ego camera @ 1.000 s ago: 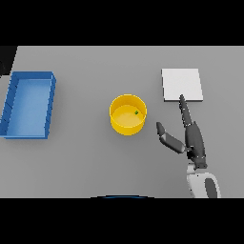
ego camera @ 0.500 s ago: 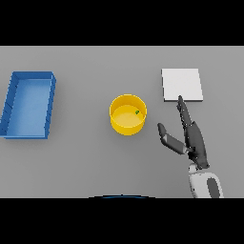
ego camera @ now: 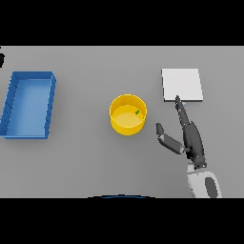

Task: Pick up the red beaker and tilt it to pour out 1 green nut into yellow bowl. Pick up the yellow bowl and place it on the metallic measuring scale.

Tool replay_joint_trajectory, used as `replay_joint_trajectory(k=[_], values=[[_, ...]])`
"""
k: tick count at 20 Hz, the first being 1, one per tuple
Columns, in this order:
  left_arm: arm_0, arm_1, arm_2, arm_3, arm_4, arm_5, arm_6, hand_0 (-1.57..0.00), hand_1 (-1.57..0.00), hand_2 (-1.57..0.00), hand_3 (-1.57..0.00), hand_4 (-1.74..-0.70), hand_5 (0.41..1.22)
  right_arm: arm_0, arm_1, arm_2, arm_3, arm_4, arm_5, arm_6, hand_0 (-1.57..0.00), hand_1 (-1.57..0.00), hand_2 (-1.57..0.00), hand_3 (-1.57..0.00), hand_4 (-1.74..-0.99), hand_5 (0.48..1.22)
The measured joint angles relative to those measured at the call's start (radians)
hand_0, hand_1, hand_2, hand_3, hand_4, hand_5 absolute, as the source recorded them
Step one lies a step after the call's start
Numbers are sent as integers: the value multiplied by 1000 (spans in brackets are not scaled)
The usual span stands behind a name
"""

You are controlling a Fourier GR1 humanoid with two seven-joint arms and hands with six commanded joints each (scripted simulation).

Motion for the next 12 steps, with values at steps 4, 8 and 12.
replay_joint_trajectory(k=[4, 8, 12], values=[[124, 10, -26, -133, 52, 72, 40, -1571, -1571, -1571, -1383, -1741, 1221, -1, -6, -11, -3, -14, 3, -7, 1, 1, 1, 1, -1186, 687], [197, 26, -61, -214, 110, 93, 72, -1571, -1571, -1571, -1366, -1735, 955, -10, -10, -16, 6, -23, 9, 11, 1, 1, 1, 1, -1168, 679], [228, 92, -123, -317, 157, -14, 53, -1495, -1380, -1311, -1098, -1155, 740, -4, -11, -16, 8, -16, 3, 2, 1, 1, 1, 1, -1159, 669]])
